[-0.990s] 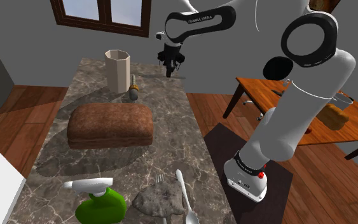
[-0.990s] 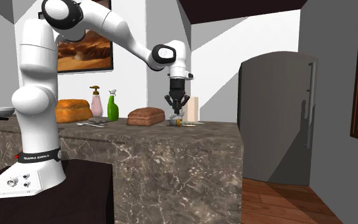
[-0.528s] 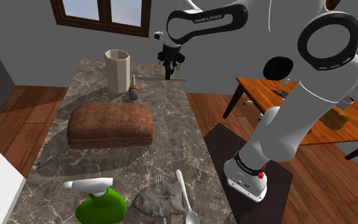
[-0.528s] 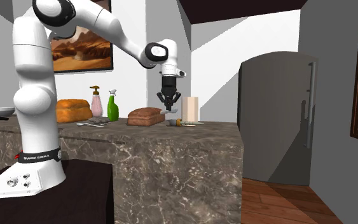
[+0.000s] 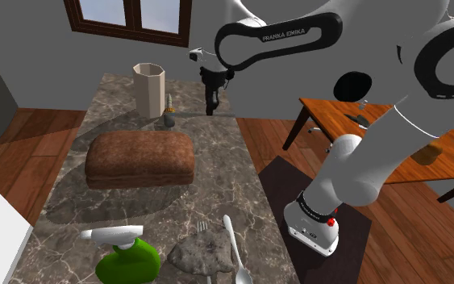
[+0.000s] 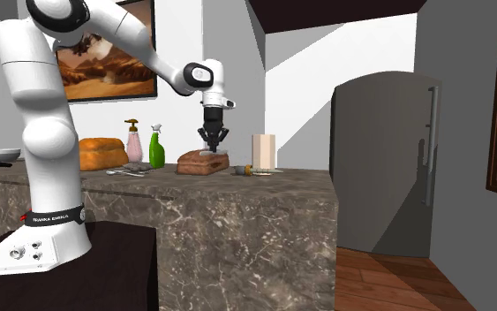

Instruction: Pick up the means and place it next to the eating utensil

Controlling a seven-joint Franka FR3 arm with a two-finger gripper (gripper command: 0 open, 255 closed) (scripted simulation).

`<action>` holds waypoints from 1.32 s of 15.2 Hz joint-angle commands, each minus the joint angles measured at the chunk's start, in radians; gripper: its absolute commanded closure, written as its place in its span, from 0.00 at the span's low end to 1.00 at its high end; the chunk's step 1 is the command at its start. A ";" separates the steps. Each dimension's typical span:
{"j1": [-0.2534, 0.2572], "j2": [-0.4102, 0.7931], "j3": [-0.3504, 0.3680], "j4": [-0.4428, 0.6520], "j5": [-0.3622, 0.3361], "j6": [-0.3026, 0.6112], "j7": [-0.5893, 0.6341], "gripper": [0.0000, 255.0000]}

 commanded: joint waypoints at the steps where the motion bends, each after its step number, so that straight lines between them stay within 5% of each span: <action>1: 0.021 -0.025 0.028 -0.027 0.006 0.001 0.048 1.00; 20: 0.230 -0.084 0.326 -0.068 0.109 -0.018 0.502 1.00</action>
